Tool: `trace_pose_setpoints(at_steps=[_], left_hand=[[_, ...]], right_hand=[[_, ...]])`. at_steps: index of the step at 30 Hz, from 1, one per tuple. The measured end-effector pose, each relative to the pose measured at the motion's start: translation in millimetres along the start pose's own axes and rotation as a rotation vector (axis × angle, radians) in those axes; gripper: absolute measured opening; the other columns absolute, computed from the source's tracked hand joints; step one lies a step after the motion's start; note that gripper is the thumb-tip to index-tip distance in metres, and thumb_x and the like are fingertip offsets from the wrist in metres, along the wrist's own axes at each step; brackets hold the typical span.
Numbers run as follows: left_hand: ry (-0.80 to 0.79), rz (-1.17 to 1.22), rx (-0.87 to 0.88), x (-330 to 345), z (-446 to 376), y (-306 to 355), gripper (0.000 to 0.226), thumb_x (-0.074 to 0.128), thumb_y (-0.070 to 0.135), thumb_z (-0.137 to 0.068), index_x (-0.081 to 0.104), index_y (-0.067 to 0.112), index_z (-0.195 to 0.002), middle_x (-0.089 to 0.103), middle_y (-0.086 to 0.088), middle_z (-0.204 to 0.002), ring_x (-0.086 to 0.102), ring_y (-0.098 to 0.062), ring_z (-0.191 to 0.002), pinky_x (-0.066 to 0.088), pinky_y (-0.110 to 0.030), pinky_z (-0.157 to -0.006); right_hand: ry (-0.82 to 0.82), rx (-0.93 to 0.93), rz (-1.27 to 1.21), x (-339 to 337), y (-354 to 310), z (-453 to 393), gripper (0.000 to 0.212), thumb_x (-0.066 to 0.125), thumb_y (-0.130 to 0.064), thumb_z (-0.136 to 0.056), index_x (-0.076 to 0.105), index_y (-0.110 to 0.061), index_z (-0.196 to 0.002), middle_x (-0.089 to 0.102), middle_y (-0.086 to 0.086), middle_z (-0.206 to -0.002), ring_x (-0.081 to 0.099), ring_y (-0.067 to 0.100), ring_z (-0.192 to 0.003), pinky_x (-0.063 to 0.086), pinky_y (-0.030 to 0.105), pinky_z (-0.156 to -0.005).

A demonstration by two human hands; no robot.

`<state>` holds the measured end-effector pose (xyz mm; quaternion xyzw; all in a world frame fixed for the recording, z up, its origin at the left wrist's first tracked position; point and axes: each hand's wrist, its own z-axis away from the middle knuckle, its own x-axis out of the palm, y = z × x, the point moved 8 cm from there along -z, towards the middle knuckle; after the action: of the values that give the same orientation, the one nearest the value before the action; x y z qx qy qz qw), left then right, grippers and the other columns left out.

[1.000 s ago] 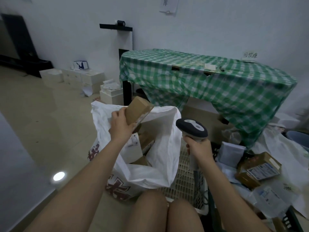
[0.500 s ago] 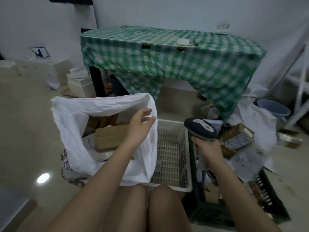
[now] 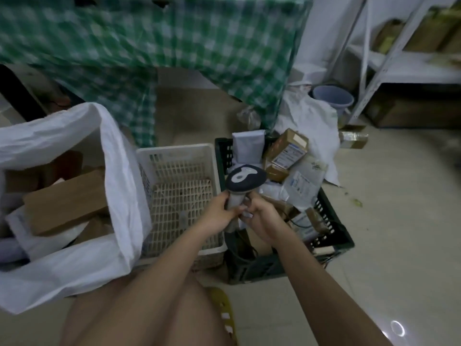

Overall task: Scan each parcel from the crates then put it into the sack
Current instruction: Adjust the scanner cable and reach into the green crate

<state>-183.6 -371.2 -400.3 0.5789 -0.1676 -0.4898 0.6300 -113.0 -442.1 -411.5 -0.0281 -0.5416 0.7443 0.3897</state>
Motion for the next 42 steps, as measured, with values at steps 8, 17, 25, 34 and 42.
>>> trace_pose_setpoints(at_steps=[8, 17, 25, 34, 42], left_hand=[[0.057, 0.099, -0.096, 12.7, -55.2, -32.0, 0.038, 0.06, 0.015, -0.094, 0.051, 0.014, -0.131, 0.056, 0.006, -0.112, 0.054, -0.005, -0.092, 0.044, -0.017, -0.077], [0.032, 0.077, -0.115, 32.7, -93.2, -48.7, 0.041, 0.065, 0.021, -0.091, 0.055, 0.017, -0.131, 0.063, -0.002, -0.121, 0.06, -0.02, -0.109, 0.05, -0.041, -0.096], [0.048, 0.167, -0.104, 41.0, -86.6, -57.9, 0.039, 0.065, 0.016, -0.091, 0.055, 0.018, -0.128, 0.062, 0.002, -0.118, 0.058, -0.016, -0.109, 0.049, -0.034, -0.094], [0.135, 0.262, -0.08, 29.4, -69.9, -55.2, 0.037, 0.063, 0.012, -0.091, 0.055, 0.016, -0.127, 0.062, 0.005, -0.109, 0.058, 0.0, -0.089, 0.047, -0.013, -0.072], [0.239, 0.275, -0.027, -5.2, -28.5, -24.0, 0.041, 0.062, 0.012, -0.092, 0.052, 0.014, -0.132, 0.06, 0.003, -0.114, 0.058, -0.012, -0.099, 0.047, -0.026, -0.082]], right_hand=[[0.484, -0.181, 0.855, -135.0, -16.4, -59.6, 0.025, 0.046, -0.007, -0.093, 0.068, -0.016, -0.102, 0.065, 0.004, -0.1, 0.061, 0.019, -0.086, 0.051, 0.022, -0.068], [0.431, 0.184, 1.512, -269.9, 14.5, -83.7, 0.029, 0.036, -0.021, -0.1, 0.049, -0.003, -0.119, 0.053, 0.023, -0.124, 0.056, 0.04, -0.106, 0.046, 0.043, -0.086], [0.629, 0.403, 1.489, -291.7, 27.5, -82.7, 0.06, 0.044, -0.055, -0.094, 0.054, -0.006, -0.125, 0.049, 0.018, -0.128, 0.047, 0.036, -0.119, 0.039, 0.047, -0.102], [0.651, 0.201, 1.41, -265.0, 14.2, -73.9, 0.072, 0.068, -0.058, -0.078, 0.039, -0.014, -0.128, 0.062, 0.01, -0.119, 0.055, 0.034, -0.114, 0.033, 0.044, -0.098], [0.763, -0.482, 1.208, -178.1, -85.3, -24.7, 0.058, 0.075, -0.025, -0.078, 0.053, -0.008, -0.129, 0.061, 0.013, -0.12, 0.053, 0.033, -0.114, 0.046, 0.039, -0.084]])
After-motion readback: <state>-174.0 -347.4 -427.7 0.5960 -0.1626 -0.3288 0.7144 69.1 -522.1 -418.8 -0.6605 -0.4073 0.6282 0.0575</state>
